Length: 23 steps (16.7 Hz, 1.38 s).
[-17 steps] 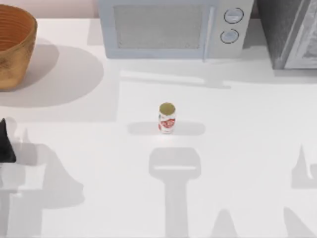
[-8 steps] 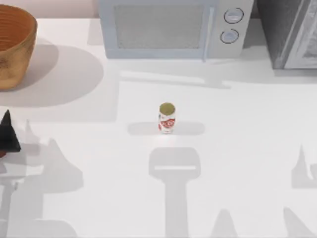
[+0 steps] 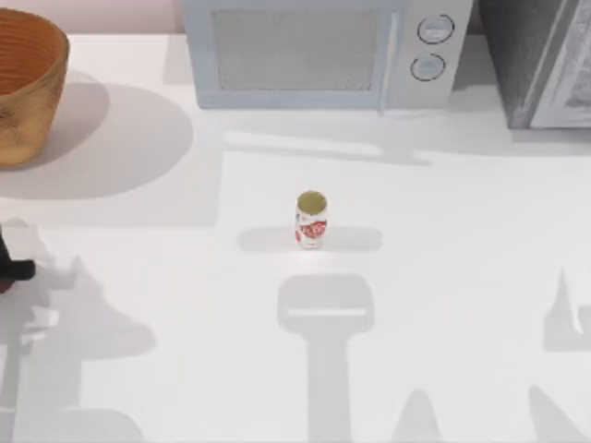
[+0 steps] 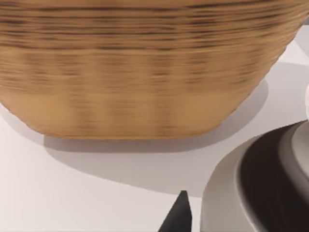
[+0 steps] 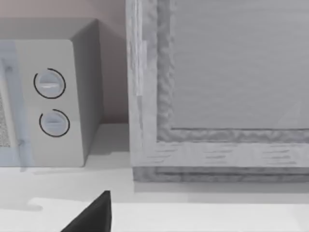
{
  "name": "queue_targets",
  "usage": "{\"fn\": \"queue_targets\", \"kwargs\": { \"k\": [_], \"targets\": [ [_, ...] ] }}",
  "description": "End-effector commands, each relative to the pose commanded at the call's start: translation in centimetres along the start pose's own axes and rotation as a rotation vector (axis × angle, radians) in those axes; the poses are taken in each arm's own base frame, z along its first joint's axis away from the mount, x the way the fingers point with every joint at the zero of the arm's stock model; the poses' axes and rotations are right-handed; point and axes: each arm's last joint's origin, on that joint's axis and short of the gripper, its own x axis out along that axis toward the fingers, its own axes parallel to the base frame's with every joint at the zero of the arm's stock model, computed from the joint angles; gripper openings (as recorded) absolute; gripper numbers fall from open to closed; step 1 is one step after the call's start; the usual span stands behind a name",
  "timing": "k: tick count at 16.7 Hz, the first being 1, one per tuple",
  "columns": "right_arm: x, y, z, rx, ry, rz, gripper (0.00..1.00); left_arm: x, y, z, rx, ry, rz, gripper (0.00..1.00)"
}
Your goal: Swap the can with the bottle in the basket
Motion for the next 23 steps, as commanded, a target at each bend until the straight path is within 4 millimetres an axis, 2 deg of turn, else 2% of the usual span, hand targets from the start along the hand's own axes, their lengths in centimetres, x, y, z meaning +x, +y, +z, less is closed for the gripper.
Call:
{"fn": "queue_targets", "kwargs": {
  "k": [3, 4, 13, 15, 19, 23],
  "targets": [
    [0.0, 0.0, 0.0, 0.000, 0.000, 0.000, 1.00, 0.0, 0.0, 0.0, 0.000, 0.000, 0.000, 0.02],
    [0.0, 0.0, 0.0, 0.000, 0.000, 0.000, 1.00, 0.0, 0.0, 0.0, 0.000, 0.000, 0.000, 0.00],
    [0.0, 0.0, 0.0, 0.000, 0.000, 0.000, 1.00, 0.0, 0.0, 0.0, 0.001, 0.000, 0.000, 0.00],
    [0.0, 0.0, 0.0, 0.000, 0.000, 0.000, 1.00, 0.3, 0.7, 0.6, 0.001, -0.015, 0.028, 0.00],
    [0.0, 0.0, 0.0, 0.000, 0.000, 0.000, 1.00, 1.8, 4.3, 3.9, 0.006, -0.078, 0.153, 0.00],
    [0.0, 0.0, 0.0, 0.000, 0.000, 0.000, 1.00, 3.1, 8.8, 9.6, 0.013, -0.129, 0.276, 0.00]
  ]
}}
